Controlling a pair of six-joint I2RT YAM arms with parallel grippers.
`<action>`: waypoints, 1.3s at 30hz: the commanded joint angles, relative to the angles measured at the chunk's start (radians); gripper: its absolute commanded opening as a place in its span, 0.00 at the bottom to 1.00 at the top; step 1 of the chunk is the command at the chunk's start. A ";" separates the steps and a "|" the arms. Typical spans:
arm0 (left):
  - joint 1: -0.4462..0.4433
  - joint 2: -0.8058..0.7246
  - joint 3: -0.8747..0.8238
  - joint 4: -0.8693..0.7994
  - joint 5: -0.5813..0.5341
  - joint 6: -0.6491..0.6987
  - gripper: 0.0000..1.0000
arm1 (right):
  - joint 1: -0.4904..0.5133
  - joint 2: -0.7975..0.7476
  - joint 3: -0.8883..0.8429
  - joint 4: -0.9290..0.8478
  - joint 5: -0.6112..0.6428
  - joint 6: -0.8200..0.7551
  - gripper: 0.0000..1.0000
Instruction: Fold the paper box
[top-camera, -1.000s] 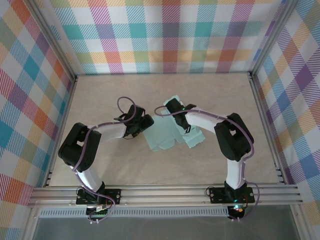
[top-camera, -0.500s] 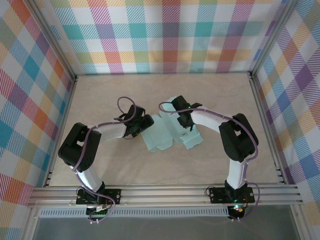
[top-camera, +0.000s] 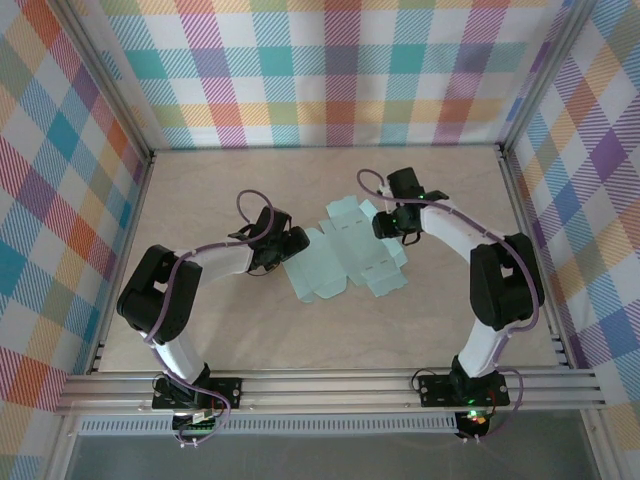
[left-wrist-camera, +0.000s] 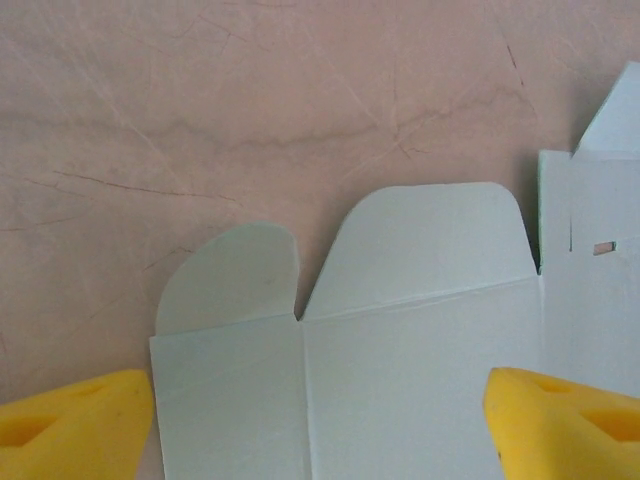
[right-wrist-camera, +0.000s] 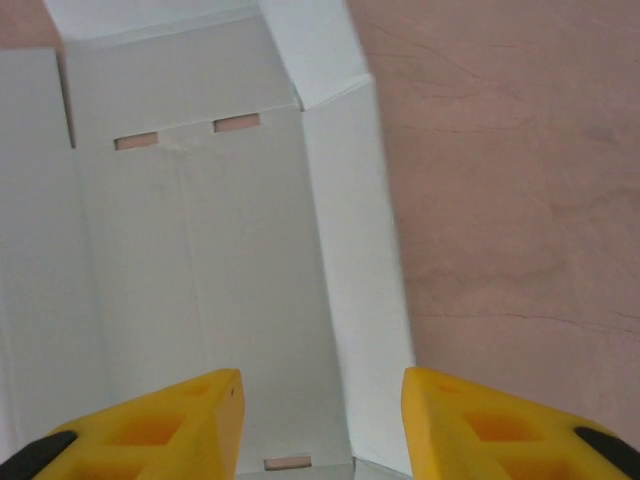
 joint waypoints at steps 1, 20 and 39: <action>-0.007 0.000 0.030 -0.041 -0.016 0.026 0.86 | -0.028 0.010 -0.013 0.010 -0.071 -0.019 0.46; -0.011 0.002 0.033 -0.050 -0.022 0.038 0.87 | -0.169 0.136 0.013 0.011 -0.315 -0.031 0.40; -0.013 0.017 0.045 -0.058 -0.003 0.047 0.87 | -0.176 0.180 0.050 -0.045 -0.327 -0.037 0.05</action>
